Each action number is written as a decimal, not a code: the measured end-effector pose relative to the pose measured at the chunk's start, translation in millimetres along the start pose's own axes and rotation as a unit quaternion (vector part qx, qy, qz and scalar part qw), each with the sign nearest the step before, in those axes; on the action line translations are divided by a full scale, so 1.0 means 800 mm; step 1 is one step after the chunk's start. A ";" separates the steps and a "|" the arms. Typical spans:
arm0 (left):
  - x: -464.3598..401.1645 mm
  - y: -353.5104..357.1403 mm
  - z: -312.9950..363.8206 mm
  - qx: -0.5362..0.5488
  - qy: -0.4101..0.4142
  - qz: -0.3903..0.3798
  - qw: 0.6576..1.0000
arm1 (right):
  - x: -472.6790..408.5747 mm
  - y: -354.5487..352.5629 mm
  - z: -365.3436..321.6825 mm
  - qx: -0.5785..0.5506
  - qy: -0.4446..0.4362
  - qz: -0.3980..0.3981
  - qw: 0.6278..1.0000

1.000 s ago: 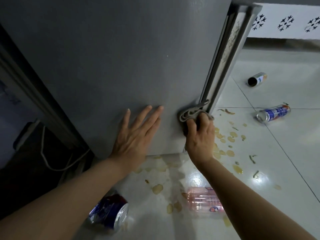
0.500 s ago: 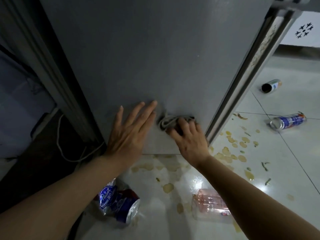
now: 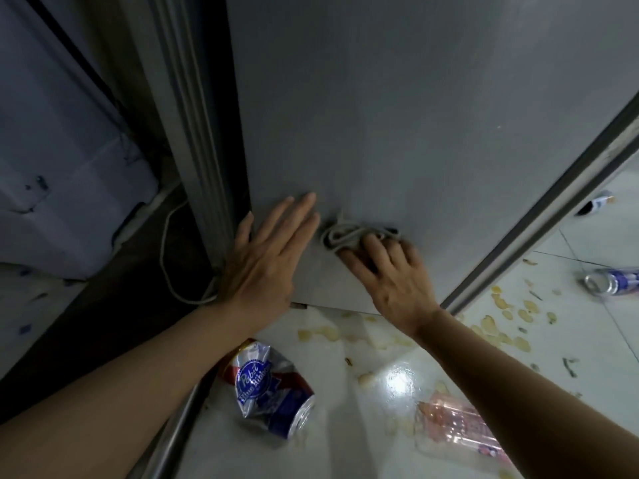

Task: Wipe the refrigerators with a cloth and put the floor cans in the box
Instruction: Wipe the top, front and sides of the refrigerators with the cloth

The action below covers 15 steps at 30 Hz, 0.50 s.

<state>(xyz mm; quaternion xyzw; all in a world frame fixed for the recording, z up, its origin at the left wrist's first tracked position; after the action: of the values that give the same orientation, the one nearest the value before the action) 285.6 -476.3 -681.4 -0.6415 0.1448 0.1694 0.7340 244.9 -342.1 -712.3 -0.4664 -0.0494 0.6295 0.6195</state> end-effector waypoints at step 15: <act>0.009 0.023 -0.084 0.376 -0.233 0.001 0.897 | -0.057 0.001 -0.026 0.009 -0.040 0.009 0.999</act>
<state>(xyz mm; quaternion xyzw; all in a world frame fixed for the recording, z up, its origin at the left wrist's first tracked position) 284.9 -540.1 -709.8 -0.2597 0.0226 0.2477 0.9331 248.6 -390.1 -700.2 -0.4354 -0.0640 0.6535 0.6158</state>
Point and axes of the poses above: each hand's wrist, its own x-axis away from the middle knuckle, its own y-axis out of the palm, z = x × y, the point moved 8 cm from there along -x, towards the middle knuckle, and after that the axes turned 8 degrees about -y, right-handed, at the moved point
